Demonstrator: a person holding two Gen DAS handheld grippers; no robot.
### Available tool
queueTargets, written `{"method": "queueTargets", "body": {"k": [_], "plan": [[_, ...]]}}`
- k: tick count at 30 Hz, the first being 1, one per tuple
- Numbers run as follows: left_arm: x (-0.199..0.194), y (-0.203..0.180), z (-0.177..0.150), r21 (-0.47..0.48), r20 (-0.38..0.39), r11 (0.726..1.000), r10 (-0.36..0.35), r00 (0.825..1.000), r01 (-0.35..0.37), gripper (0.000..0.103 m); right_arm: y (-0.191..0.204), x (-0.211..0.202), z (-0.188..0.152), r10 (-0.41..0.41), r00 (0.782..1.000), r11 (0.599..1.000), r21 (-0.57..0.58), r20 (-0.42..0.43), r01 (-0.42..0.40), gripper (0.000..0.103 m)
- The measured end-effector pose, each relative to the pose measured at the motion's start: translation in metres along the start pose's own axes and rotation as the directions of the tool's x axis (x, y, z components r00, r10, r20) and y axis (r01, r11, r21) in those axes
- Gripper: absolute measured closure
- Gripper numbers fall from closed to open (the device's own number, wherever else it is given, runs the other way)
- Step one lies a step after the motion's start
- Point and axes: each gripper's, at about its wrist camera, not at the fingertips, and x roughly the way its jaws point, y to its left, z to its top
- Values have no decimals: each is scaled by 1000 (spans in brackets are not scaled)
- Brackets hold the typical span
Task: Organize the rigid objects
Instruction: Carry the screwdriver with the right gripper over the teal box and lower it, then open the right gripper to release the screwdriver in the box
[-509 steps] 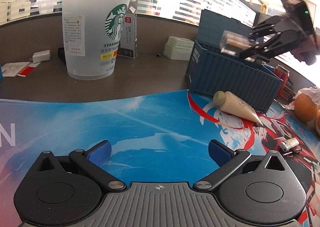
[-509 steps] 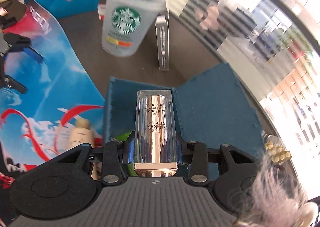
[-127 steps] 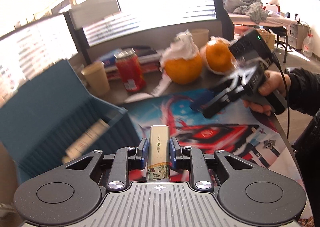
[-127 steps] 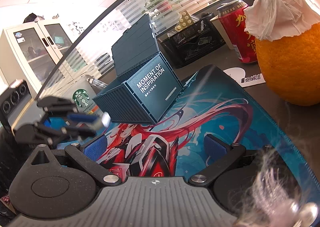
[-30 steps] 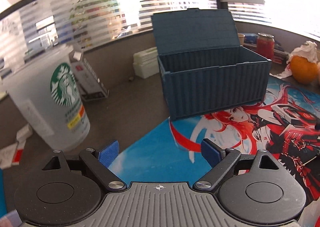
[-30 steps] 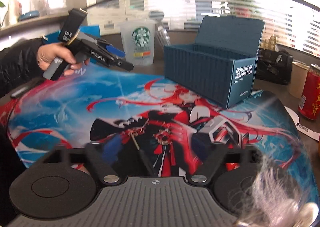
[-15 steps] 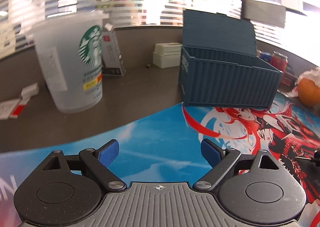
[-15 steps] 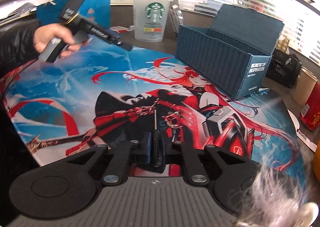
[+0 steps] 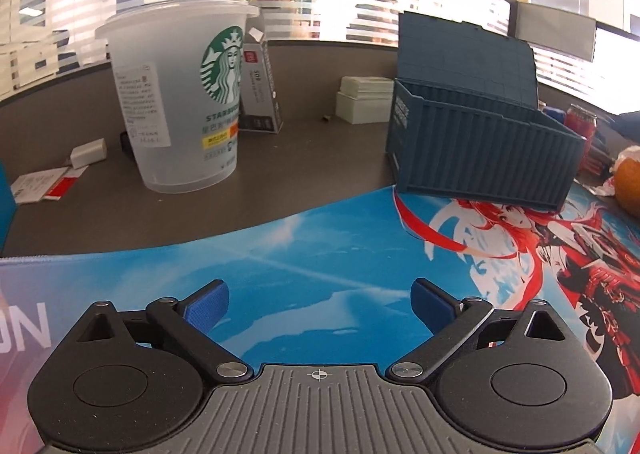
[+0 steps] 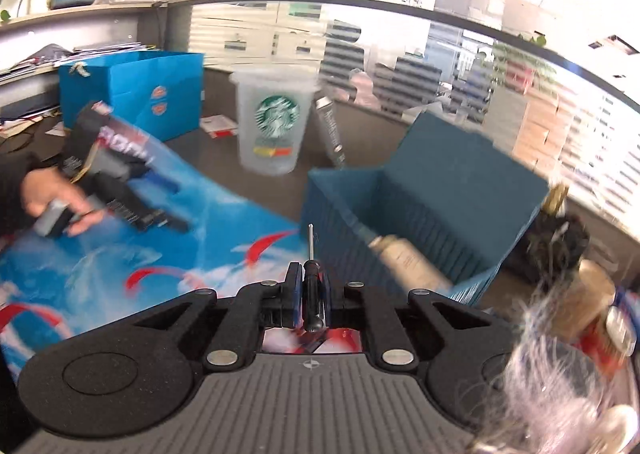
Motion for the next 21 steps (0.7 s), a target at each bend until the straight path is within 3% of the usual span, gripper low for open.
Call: {"method": "queueTargets", "body": {"k": [9, 16, 21], "plan": [[2, 5, 0, -26, -20, 1000, -4, 1000, 3, 1, -59, 91, 50, 29, 996, 999, -29, -84, -31, 93], [5, 9, -2, -58, -43, 998, -2, 999, -1, 0, -79, 162, 57, 48, 985, 999, -4, -165, -49, 93], [5, 10, -3, -62, -42, 998, -4, 999, 1, 0, -81, 188, 54, 49, 976, 999, 2, -212, -49, 93]]}}
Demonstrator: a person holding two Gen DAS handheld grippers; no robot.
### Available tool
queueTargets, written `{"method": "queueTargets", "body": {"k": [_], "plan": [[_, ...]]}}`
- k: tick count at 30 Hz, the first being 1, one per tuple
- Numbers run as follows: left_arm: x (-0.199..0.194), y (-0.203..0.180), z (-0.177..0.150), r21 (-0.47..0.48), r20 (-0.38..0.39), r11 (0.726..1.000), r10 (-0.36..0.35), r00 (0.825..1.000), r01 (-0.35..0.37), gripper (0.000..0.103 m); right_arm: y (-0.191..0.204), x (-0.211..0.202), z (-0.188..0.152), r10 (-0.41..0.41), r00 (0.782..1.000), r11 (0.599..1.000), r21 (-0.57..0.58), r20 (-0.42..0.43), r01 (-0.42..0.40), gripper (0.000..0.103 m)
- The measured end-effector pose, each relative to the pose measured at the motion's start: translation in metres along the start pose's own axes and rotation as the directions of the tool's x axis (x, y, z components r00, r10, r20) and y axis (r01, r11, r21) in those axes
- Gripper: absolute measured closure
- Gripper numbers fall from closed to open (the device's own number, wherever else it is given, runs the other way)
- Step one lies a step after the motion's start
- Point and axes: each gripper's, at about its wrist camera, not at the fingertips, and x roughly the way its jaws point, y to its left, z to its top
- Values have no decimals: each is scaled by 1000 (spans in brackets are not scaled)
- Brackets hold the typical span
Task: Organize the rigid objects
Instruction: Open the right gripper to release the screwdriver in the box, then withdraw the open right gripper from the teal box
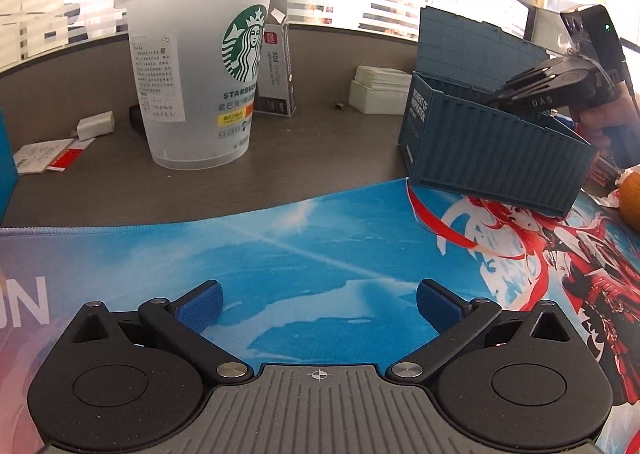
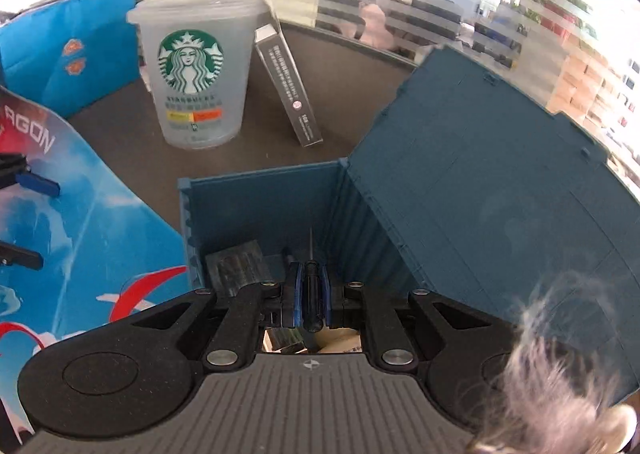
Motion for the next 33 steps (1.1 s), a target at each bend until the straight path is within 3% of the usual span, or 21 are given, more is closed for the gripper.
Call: {"method": "queueTargets", "body": {"k": [4, 6, 8, 9, 15, 19, 20, 27, 33], "plan": [[1, -2, 0, 10, -4, 1000, 8, 1000, -8, 0, -6, 2, -3, -28, 999, 999, 28, -40, 30, 91], [1, -2, 0, 13, -5, 1000, 12, 1000, -12, 0, -5, 3, -2, -38, 998, 999, 34, -50, 40, 80], [1, -2, 0, 10, -5, 1000, 13, 1000, -13, 0, -3, 0, 2, -67, 997, 997, 34, -41, 69, 59], [0, -1, 0, 7, -4, 1000, 13, 1000, -13, 0, -2, -3, 3, -72, 997, 997, 34, -30, 73, 56], [-2, 6, 0, -50, 4, 995, 85, 996, -85, 0, 31, -49, 14, -59, 989, 997, 63, 134, 50, 54], [-4, 13, -1, -103, 3, 981, 168, 986, -167, 0, 75, -67, 0, -15, 966, 985, 168, 257, -29, 23], [-4, 14, -1, -114, 1, 976, 187, 982, -186, 0, 91, -66, -7, -24, 963, 981, 190, 268, -29, 21], [-5, 23, -1, -166, -29, 929, 331, 943, -331, 0, 173, -34, -50, -136, 965, 935, 351, 225, 50, 0], [-4, 23, -1, -149, -47, 916, 370, 928, -373, 0, 190, -5, -64, -284, 950, 886, 413, 130, 209, 0]]}}
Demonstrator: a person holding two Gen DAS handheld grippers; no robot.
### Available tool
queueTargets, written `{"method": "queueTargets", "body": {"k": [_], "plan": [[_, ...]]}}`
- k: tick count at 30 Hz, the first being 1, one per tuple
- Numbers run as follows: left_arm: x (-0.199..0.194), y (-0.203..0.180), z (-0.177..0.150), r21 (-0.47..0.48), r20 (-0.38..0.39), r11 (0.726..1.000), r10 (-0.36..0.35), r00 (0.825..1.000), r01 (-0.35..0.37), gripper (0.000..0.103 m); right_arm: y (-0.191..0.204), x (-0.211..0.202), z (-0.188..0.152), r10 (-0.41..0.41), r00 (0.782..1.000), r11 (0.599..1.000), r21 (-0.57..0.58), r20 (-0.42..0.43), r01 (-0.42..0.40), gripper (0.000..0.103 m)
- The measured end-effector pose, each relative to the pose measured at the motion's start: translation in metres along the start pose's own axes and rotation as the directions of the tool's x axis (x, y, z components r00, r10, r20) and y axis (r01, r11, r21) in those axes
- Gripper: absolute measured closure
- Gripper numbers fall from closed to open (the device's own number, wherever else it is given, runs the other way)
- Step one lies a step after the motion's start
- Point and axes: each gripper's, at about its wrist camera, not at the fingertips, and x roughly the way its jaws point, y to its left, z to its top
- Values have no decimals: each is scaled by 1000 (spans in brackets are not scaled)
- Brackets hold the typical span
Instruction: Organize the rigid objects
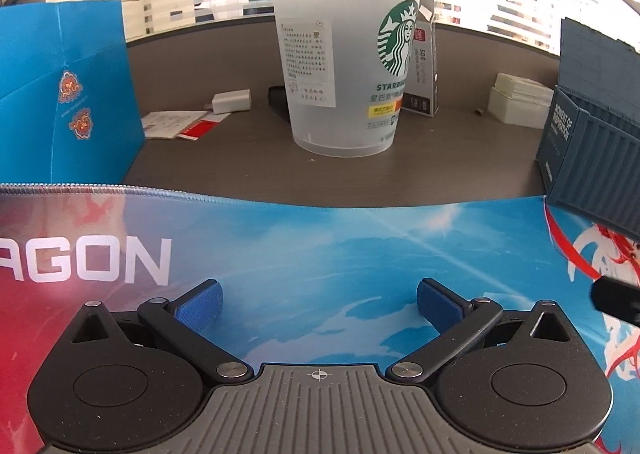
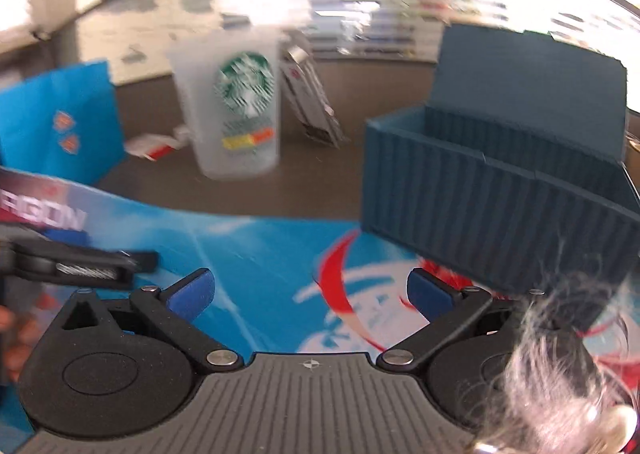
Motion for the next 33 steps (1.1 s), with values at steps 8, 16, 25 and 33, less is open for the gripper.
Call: {"method": "queueTargets", "body": {"k": [8, 16, 25, 33], "plan": [[0, 1, 0, 0, 0, 1000, -1, 1000, 1, 0, -14, 22, -9, -156, 981, 984, 61, -118, 164, 0], [0, 2, -1, 0, 0, 1000, -1, 1000, 1, 0, -13, 20, -10, -160, 980, 984, 58, -119, 168, 0], [0, 1, 0, 1, 1, 1000, -1, 1000, 1, 0, -13, 21, -9, -161, 980, 984, 57, -119, 168, 0], [0, 1, -1, 0, 1, 1000, -1, 1000, 1, 0, -14, 21, -9, -160, 980, 984, 57, -119, 168, 0]]}}
